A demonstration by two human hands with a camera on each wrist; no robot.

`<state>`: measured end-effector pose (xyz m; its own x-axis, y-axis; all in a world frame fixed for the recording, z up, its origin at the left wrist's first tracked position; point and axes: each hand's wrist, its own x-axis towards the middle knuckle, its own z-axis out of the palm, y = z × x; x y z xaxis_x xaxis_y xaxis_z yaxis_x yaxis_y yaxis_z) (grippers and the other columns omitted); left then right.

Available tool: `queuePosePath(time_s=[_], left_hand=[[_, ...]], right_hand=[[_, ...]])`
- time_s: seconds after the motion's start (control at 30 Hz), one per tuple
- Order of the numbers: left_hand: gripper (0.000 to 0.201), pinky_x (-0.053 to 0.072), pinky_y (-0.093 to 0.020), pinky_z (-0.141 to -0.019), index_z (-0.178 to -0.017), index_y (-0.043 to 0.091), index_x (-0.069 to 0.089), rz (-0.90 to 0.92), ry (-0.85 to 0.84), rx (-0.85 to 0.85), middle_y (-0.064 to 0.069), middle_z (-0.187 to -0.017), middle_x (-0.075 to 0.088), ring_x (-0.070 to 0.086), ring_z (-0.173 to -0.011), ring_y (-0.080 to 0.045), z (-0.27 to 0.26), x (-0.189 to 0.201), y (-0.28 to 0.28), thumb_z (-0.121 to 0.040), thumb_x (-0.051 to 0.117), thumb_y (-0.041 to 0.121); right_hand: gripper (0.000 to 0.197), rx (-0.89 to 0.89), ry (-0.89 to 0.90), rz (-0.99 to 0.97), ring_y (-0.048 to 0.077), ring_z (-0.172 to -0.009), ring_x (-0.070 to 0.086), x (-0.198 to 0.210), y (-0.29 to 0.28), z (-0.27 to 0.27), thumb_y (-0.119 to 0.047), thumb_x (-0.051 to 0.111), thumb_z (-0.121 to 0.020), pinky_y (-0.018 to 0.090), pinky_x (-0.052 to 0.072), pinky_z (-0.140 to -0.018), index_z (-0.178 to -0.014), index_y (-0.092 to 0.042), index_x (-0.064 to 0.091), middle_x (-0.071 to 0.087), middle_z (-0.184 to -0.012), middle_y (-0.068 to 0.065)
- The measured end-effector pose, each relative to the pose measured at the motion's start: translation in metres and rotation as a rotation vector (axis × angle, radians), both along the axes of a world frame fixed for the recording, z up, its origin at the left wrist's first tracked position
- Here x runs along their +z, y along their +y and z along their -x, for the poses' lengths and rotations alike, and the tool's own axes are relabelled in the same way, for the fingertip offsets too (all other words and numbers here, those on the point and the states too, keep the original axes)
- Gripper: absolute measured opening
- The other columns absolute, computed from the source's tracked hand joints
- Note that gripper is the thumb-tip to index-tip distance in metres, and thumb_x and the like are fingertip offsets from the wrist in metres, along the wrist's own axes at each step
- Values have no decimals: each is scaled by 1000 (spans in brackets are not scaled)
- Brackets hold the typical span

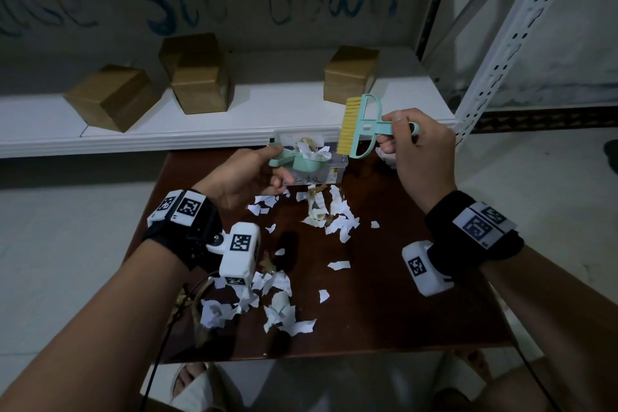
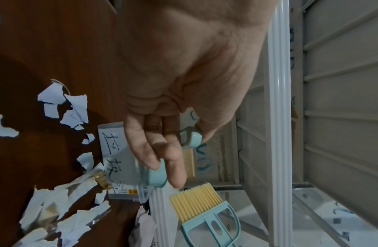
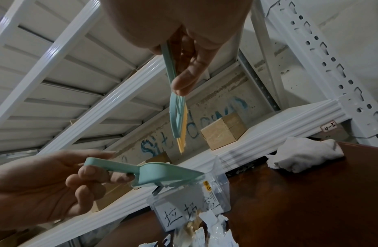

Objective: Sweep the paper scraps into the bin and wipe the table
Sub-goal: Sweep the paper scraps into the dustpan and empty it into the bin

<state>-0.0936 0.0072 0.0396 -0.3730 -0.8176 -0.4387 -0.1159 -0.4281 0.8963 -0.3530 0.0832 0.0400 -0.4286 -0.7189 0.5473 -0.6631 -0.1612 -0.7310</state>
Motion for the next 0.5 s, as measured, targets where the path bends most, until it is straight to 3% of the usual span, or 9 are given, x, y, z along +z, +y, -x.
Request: queuePosePath(time_s=[0.27,0.5], left_hand=[[35,61,-26,-63,-106,-1,61,-62,-5,-16,-12,-72,72,57,-51,-11,-1,0,-1,-108,45,31],[29,62,-27,-63,-115,1,57,-60,57,8,-14,-72,72,56,-50,-11,1,6,2,-109,43,26]], right_hand=[[47,2,4,4,7,-70,72,1,2,-1,-42,41,-103,35,63,-63,-107,-9,75,77,-85,1],[47,-8,37,-8,7,-73,73,1,2,-1,-42,40,-104,37,63,-63,-106,-10,75,78,-89,2]])
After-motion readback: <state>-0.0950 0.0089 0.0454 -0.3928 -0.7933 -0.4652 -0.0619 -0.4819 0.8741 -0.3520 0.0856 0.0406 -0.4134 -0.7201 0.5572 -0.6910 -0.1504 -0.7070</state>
